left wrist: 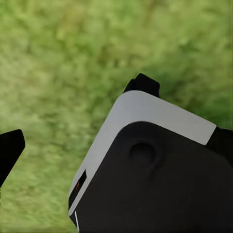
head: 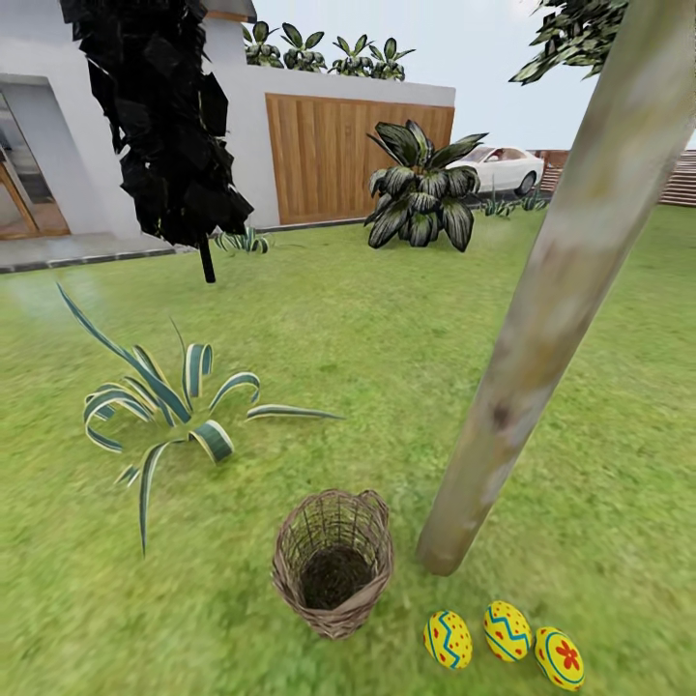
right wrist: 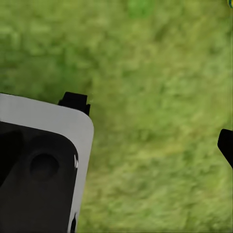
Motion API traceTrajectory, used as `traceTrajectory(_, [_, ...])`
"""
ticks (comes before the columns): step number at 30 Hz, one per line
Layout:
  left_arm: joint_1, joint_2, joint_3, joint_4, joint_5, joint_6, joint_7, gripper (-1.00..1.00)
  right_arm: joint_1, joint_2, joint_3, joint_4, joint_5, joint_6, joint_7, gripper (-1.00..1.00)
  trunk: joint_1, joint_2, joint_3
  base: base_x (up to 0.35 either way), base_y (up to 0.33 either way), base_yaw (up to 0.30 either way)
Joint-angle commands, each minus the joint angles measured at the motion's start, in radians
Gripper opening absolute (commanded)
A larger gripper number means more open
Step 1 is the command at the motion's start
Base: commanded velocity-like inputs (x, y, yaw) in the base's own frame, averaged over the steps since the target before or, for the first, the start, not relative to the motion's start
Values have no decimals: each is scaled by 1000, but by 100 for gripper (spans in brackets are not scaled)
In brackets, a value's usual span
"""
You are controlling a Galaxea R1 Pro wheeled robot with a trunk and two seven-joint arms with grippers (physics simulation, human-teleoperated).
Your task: Take the three Easter eggs out of the wicker basket on the lawn in the garden, then place them on the lawn next to a single tree (choose any tree) so that all three eggs are next to the same tree and none are left in the basket.
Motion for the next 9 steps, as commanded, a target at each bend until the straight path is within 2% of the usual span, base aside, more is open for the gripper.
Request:
traceTrajectory(1, [-1,0,-8,0,9,4,3,100,-2,-1,-8,4,6,-7,2,100,-4,7,2,0,0,0])
traceTrajectory(9, [-1,-23,-8,2,3,5,2,100,-2,-1,-8,4,7,-7,2,100,-35,63,27,0,0,0])
